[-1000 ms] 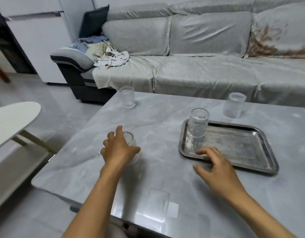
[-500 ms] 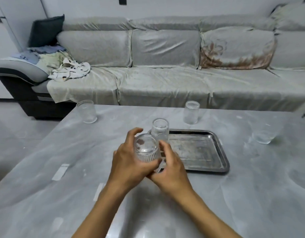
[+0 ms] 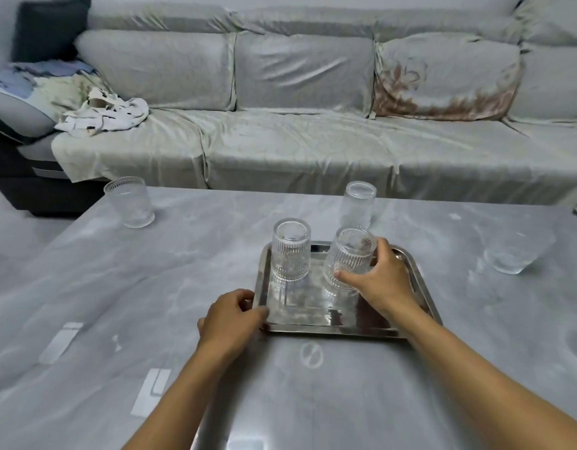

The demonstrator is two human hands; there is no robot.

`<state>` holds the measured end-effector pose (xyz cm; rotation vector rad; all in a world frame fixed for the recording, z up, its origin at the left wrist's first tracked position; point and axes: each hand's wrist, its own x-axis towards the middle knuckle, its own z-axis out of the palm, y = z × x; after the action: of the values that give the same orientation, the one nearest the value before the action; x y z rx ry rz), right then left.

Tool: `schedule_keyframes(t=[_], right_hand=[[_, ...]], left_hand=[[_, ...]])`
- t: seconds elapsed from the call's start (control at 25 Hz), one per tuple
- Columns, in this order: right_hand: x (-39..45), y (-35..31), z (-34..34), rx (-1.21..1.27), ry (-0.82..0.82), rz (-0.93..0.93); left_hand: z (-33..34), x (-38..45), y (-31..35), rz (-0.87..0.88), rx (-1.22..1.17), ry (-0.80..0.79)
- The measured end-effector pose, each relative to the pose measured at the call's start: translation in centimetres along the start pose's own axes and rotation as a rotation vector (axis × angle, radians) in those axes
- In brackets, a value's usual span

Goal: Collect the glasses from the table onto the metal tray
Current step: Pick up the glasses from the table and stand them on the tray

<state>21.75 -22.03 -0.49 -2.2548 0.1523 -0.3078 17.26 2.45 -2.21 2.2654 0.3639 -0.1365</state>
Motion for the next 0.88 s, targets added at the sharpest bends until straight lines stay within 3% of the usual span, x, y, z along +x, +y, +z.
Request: schedule_keyframes(t=[0.4,0.64,0.76,0.88], right_hand=[[3.1,1.3,4.0,0.048,-0.075,-0.017],[-0.7,2.2,2.1,0.076,-0.118,0.106],[-5.9,2.8,-1.4,-0.015,-0.088,0.015],[-10.2,4.3,-6.5,-0.068,-0.011,-0.048]], left_hand=[[1.1,1.3,-1.0,0.082,0.073,0.013],[0.8,0.0,-0.2,0.085,0.185,0.028],[0.8,-1.9,0.8,0.21,0.311,0.189],[2.4,-5.3,3.5,0.449,0.292,0.203]])
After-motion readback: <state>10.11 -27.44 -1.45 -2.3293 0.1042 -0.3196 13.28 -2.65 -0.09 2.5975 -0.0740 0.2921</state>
